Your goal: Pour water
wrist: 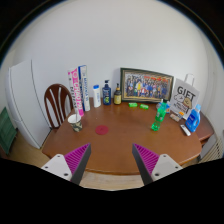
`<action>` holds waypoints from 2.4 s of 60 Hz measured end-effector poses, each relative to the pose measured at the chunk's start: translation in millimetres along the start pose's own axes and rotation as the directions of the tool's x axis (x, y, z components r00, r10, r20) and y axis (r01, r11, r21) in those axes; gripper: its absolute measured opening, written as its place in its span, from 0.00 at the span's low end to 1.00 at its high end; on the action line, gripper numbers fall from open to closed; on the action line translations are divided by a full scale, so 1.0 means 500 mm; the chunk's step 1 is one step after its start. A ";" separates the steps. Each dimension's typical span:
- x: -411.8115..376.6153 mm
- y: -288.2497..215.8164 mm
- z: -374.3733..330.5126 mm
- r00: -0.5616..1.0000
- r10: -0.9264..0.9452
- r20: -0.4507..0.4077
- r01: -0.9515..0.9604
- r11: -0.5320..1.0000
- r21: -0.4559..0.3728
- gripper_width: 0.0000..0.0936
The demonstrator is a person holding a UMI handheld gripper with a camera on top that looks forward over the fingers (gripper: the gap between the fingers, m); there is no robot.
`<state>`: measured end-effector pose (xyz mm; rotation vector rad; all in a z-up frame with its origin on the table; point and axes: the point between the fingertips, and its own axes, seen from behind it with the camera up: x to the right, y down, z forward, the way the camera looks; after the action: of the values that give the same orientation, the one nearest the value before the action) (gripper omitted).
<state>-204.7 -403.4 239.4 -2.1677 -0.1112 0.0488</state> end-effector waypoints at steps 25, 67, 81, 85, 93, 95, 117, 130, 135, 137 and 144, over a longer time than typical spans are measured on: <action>0.301 0.030 0.147 0.992 0.080 -0.097 -0.080 0.997 0.007 0.91; 0.665 -0.111 0.717 0.996 0.037 -0.078 -0.018 0.973 0.229 0.90; 0.656 -0.121 0.755 0.996 0.054 -0.070 -0.034 0.965 0.261 0.56; 0.658 -0.123 0.754 0.995 0.056 -0.078 -0.032 0.960 0.279 0.51; 0.661 -0.126 0.752 0.994 0.038 -0.098 -0.007 0.954 0.299 0.39; 0.663 -0.125 0.752 0.993 0.033 -0.110 0.002 0.954 0.300 0.38; 0.636 -0.212 0.712 0.961 -0.065 -0.268 0.149 0.941 0.303 0.36; 0.474 -0.353 0.625 0.830 -0.339 -0.443 0.485 0.832 0.270 0.36; 0.363 -0.394 0.610 0.714 -0.489 -0.501 0.651 0.727 0.218 0.36; 0.319 -0.404 0.604 0.668 -0.545 -0.507 0.708 0.674 0.209 0.36; 0.130 -0.424 0.606 0.431 -0.723 -0.540 0.889 0.442 0.118 0.36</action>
<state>-176.7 -28.8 244.1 -1.4426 -0.8611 -0.9115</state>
